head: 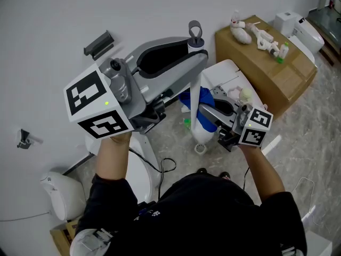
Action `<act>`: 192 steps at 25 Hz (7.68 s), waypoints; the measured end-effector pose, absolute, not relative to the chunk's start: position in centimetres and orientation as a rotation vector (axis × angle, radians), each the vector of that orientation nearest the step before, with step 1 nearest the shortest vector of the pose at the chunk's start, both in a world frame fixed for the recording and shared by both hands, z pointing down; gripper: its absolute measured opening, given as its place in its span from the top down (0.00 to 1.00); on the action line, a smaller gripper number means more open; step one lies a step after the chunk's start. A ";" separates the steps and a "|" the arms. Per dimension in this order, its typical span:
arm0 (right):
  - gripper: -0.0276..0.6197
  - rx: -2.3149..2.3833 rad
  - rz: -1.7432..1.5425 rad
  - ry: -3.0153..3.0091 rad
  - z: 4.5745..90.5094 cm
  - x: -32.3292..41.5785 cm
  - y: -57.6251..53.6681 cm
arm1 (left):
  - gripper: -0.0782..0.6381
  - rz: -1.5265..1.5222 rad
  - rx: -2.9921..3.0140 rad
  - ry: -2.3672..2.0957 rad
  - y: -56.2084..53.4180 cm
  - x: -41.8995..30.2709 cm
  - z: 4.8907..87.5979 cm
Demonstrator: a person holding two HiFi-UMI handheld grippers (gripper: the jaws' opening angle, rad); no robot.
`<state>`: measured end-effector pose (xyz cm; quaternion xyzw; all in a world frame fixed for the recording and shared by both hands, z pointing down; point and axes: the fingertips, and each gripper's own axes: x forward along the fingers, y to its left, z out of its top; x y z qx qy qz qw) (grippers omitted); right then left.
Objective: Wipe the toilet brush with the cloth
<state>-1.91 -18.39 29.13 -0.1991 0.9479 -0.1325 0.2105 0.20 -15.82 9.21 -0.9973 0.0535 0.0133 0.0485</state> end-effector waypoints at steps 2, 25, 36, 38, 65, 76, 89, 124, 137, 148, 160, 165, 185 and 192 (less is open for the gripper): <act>0.86 -0.555 -0.376 2.637 29.4 -2.0 -18.1 | 0.76 0.047 -3.039 0.162 -15.4 0.2 9.0; 0.86 -0.571 -0.478 2.658 32.8 -2.4 -18.6 | 0.76 0.068 -3.045 0.141 -15.8 0.6 8.4; 0.86 -0.577 -0.515 2.672 34.0 -2.6 -18.6 | 0.76 0.084 -3.048 0.147 -15.9 0.6 8.2; 0.86 -0.579 -0.522 2.675 34.3 -2.7 -18.6 | 0.76 0.086 -3.047 0.147 -15.9 0.6 8.2; 0.86 -0.610 -0.577 2.733 36.4 -2.9 -18.7 | 0.76 0.094 -3.052 0.156 -16.0 0.6 7.9; 0.86 -0.686 -0.587 2.746 37.5 -2.3 -19.0 | 0.76 0.083 -3.066 0.175 -16.4 0.5 8.9; 0.86 -0.899 -0.563 2.665 36.9 1.2 -20.5 | 0.76 0.083 -3.068 0.196 -16.6 0.1 9.7; 0.86 -0.829 -0.131 2.555 21.5 2.7 -17.0 | 0.76 0.033 -3.075 0.308 -18.8 -0.3 12.0; 0.86 -0.741 -0.037 2.544 17.6 1.4 -14.0 | 0.76 0.014 -3.051 0.371 -19.4 -0.4 12.0; 0.86 -0.718 -0.090 2.571 18.7 -0.4 -14.0 | 0.76 0.003 -3.047 0.372 -19.4 1.6 12.6; 0.86 -0.942 -0.150 2.505 19.2 -1.0 -16.3 | 0.76 -0.002 -3.015 0.400 -18.7 1.7 12.9; 0.86 -0.984 -0.189 2.452 19.1 -0.6 -17.1 | 0.76 -0.008 -2.991 0.428 -18.9 1.9 12.9; 0.86 -1.025 -0.279 2.404 20.4 -0.2 -17.9 | 0.76 -0.016 -2.976 0.432 -19.0 2.1 12.8; 0.86 -1.034 -0.293 2.406 21.1 -0.3 -18.0 | 0.76 -0.018 -2.978 0.426 -19.0 2.1 13.0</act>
